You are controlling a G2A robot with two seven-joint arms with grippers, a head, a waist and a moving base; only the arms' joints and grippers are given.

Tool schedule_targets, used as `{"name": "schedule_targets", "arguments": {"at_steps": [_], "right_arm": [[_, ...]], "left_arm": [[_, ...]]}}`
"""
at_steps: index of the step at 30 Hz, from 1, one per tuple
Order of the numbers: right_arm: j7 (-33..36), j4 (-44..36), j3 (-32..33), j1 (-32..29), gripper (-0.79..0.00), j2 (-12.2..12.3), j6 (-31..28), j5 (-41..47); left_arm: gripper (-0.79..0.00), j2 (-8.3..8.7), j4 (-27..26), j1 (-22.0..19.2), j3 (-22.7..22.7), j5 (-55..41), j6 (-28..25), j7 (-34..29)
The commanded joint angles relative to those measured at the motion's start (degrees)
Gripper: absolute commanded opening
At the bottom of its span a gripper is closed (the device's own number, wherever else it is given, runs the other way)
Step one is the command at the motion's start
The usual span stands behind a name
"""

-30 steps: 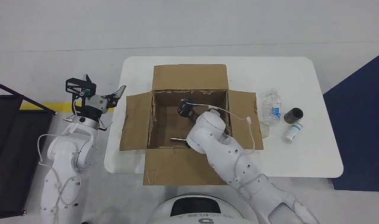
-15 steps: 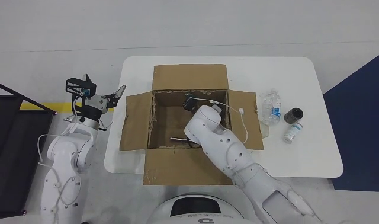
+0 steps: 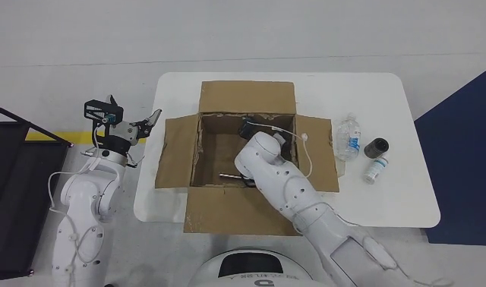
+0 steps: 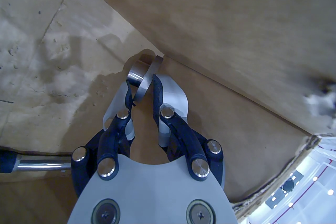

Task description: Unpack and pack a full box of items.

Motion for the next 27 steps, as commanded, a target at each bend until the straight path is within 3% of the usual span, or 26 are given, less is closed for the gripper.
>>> {"name": "schedule_targets", "arguments": {"at_steps": [1,7,12,19,25,26,27], "right_arm": [[0.0,0.9,-0.1,0.4,-0.785,-0.2,0.0,0.1],[-0.1,1.1,-0.9,0.9,-0.785,-1.0,-0.5,-0.6],[-2.0,-5.6,-0.9,-2.0,-0.785,-1.1,-2.3,0.0],[-4.9,-18.2,3.3,-8.4,-0.785,-0.1,-10.4,8.5],[-5.0,-20.2,5.8,-10.2,-0.785,0.5,-10.4,7.0],[-4.9,-19.4,6.2,-10.0,-0.702,0.5,-9.9,6.9],[-4.8,-18.3,6.5,-9.8,-0.508,0.4,-9.8,7.2]], "left_arm": [[0.0,0.0,0.0,0.0,0.0,0.0,0.0,0.0],[0.0,0.0,0.0,0.0,0.0,0.0,0.0,0.0],[0.0,0.0,0.0,0.0,0.0,0.0,0.0,0.0],[0.0,0.0,0.0,0.0,0.0,0.0,0.0,0.0],[0.0,0.0,0.0,0.0,0.0,0.0,0.0,0.0],[0.0,0.0,0.0,0.0,0.0,0.0,0.0,0.0],[0.0,0.0,0.0,0.0,0.0,0.0,0.0,0.0]]}}
